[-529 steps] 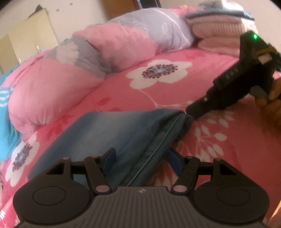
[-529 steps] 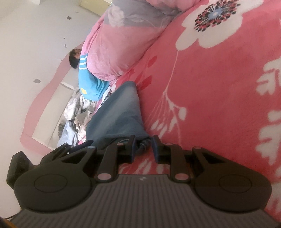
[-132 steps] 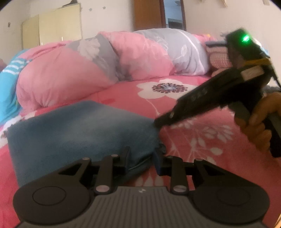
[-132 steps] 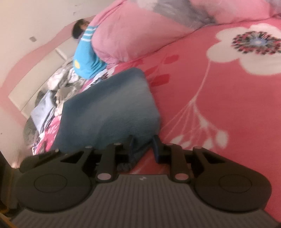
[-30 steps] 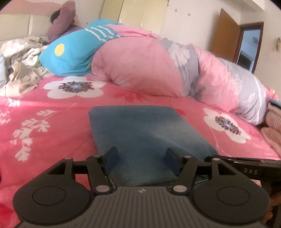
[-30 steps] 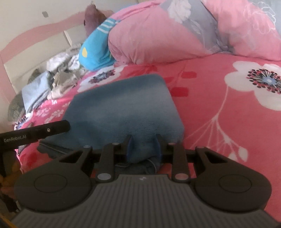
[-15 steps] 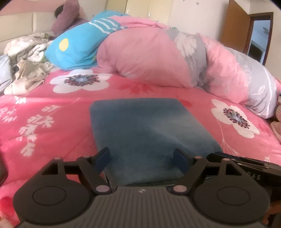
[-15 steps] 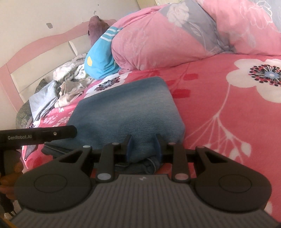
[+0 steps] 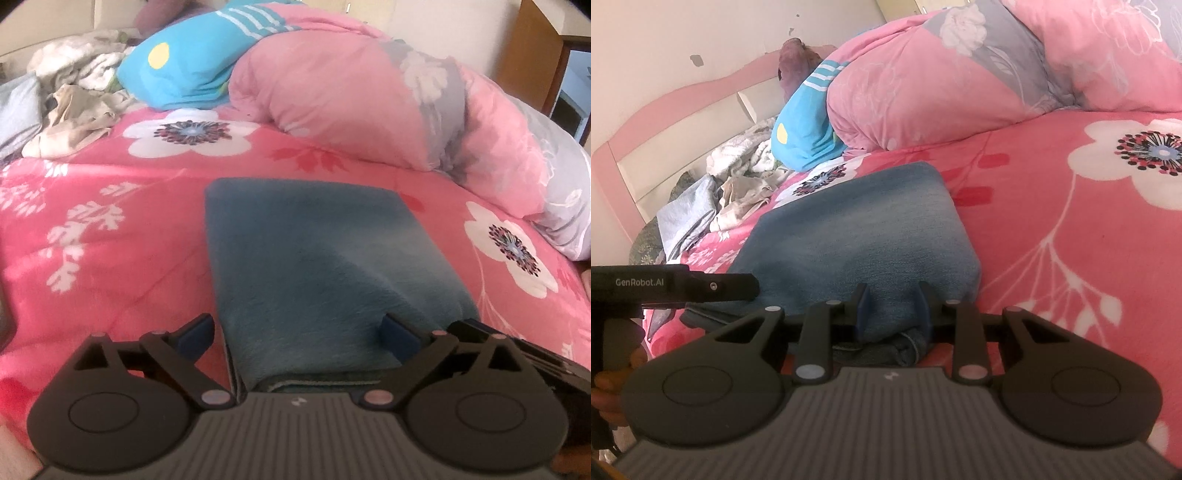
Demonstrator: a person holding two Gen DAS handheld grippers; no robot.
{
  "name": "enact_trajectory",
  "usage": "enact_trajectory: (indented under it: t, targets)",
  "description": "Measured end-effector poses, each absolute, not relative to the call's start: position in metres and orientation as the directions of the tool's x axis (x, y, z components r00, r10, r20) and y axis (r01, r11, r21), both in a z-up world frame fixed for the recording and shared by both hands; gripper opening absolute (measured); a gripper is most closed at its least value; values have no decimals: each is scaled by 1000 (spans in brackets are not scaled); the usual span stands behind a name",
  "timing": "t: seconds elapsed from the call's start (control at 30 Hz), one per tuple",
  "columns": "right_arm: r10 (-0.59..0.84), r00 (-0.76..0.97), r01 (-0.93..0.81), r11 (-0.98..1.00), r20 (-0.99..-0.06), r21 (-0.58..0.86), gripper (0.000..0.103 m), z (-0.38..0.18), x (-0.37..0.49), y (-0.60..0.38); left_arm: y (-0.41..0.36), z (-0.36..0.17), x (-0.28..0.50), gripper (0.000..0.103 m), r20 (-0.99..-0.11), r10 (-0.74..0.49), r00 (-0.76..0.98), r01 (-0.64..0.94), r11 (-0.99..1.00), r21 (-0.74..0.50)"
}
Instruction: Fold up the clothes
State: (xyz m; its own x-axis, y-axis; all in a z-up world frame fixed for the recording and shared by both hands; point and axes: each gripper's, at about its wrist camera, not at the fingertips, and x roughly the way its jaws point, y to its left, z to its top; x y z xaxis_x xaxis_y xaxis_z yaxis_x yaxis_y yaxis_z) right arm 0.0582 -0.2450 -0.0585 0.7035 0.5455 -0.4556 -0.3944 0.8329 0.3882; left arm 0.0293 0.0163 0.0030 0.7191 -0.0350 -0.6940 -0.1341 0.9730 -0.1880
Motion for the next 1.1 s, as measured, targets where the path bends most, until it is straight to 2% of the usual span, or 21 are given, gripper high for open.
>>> enact_trajectory:
  t: [0.97, 1.1]
  targets:
    - [538, 710, -394, 839, -454, 376, 27, -60, 57, -241, 13, 3, 31, 103, -696, -17, 718, -137, 977, -165]
    - [520, 721, -397, 851, -457, 343, 27, -60, 54, -237, 21, -1, 30, 103, -685, -66, 726, -104, 973, -205]
